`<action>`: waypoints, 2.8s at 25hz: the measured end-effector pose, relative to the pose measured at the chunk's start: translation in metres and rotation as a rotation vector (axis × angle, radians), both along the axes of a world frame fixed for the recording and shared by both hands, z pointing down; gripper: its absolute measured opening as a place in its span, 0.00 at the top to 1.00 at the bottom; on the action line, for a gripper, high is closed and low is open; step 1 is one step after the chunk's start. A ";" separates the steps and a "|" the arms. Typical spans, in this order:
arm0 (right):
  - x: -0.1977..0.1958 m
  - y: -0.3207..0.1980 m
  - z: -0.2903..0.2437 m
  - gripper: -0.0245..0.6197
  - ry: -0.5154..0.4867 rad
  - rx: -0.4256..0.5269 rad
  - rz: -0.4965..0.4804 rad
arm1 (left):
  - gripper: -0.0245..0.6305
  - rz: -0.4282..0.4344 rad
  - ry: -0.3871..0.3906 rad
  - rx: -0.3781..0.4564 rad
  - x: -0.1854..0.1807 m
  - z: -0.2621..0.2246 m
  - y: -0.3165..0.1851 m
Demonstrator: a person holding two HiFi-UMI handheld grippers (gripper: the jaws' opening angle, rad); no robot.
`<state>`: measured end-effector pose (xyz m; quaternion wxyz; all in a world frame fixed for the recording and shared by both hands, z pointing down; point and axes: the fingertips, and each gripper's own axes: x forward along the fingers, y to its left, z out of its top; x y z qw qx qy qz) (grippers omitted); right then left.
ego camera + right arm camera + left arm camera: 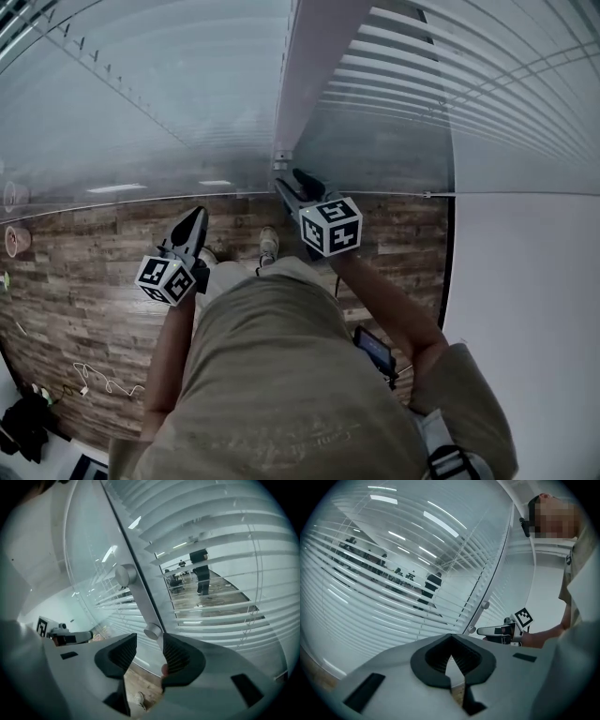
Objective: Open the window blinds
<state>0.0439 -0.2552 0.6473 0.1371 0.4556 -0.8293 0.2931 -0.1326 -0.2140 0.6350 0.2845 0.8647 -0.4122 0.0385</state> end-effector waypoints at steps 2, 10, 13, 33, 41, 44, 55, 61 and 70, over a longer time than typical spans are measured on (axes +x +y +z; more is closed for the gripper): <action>-0.006 -0.006 0.005 0.71 -0.062 -0.038 0.037 | 0.94 -0.003 -0.001 0.000 0.000 0.003 0.000; -0.003 -0.017 0.014 0.75 -0.265 -0.175 0.243 | 0.94 -0.023 -0.014 -0.002 -0.009 -0.001 -0.005; 0.005 -0.021 0.010 0.76 -0.513 -0.261 0.299 | 0.94 -0.022 -0.026 -0.015 -0.005 -0.002 -0.010; 0.003 -0.028 0.005 0.76 -0.974 -0.367 0.286 | 0.94 0.019 -0.050 -0.027 0.019 -0.007 -0.015; 0.005 -0.029 0.007 0.76 -0.908 -0.369 0.283 | 0.94 0.030 -0.056 -0.024 0.028 -0.006 -0.013; 0.009 -0.026 0.013 0.76 -0.700 -0.326 0.298 | 0.94 0.038 -0.055 -0.027 0.032 0.000 -0.009; 0.001 -0.019 0.009 0.76 0.213 -0.103 0.330 | 0.94 0.080 -0.047 -0.027 0.036 -0.001 0.003; -0.005 -0.023 -0.006 0.76 0.541 0.035 0.287 | 0.94 0.116 -0.051 -0.040 0.031 -0.015 0.004; -0.006 -0.022 -0.002 0.76 0.879 0.195 0.211 | 0.94 0.155 -0.064 -0.052 0.028 -0.013 0.008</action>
